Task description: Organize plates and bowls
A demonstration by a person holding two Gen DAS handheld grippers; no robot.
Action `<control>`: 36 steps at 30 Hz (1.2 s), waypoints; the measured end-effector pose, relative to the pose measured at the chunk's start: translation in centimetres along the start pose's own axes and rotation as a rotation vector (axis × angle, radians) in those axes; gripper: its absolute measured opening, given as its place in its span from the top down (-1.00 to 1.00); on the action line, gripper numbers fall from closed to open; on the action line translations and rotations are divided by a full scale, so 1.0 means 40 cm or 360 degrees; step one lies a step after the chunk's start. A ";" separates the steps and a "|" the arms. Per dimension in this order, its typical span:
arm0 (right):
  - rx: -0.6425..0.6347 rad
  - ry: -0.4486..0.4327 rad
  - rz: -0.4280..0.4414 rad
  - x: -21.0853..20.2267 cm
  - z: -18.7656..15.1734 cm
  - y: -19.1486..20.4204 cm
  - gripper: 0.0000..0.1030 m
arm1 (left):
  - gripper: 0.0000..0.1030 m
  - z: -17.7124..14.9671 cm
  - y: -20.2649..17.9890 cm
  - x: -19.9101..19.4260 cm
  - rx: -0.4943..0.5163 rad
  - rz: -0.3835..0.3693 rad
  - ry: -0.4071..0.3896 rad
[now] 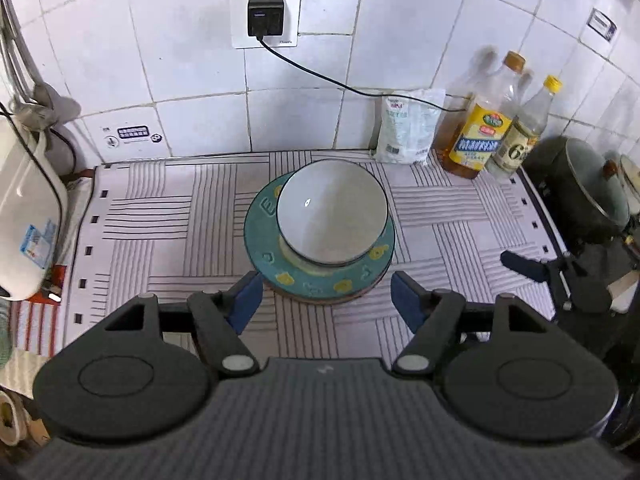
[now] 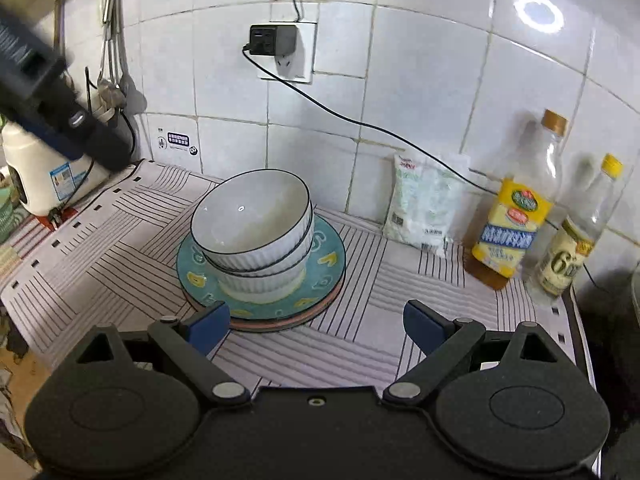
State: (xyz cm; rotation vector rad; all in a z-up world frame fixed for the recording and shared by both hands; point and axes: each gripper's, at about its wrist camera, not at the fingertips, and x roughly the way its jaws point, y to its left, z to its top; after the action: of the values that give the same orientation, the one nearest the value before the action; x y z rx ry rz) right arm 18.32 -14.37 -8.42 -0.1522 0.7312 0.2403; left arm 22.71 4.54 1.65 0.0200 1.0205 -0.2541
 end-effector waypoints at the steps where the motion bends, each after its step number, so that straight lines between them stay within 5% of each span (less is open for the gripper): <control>1: 0.0016 0.0030 -0.0009 -0.004 -0.003 -0.005 -0.86 | -0.36 -0.010 -0.007 -0.015 0.0017 0.0022 -0.0020; 11: 0.0075 0.0045 -0.0100 -0.122 -0.026 -0.033 -0.88 | -0.38 -0.085 -0.053 -0.142 0.0085 0.0031 -0.0124; 18: 0.0077 0.0051 -0.0245 -0.217 -0.005 -0.001 -0.92 | -0.48 -0.136 -0.051 -0.154 0.0049 0.0084 -0.0077; 28: 0.0310 0.0062 -0.0232 -0.302 0.003 -0.030 -0.92 | -0.85 -0.181 -0.032 -0.164 -0.0039 0.0111 -0.0060; 36: 0.0374 0.0059 -0.0256 -0.376 0.017 -0.014 -0.94 | -0.88 -0.210 -0.015 -0.162 -0.0110 0.0090 -0.0031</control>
State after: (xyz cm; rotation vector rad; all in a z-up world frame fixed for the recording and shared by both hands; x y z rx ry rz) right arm 8.11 -17.22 2.27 0.0084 0.7740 -0.0028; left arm 12.33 6.39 2.77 -0.0162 1.0075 -0.1671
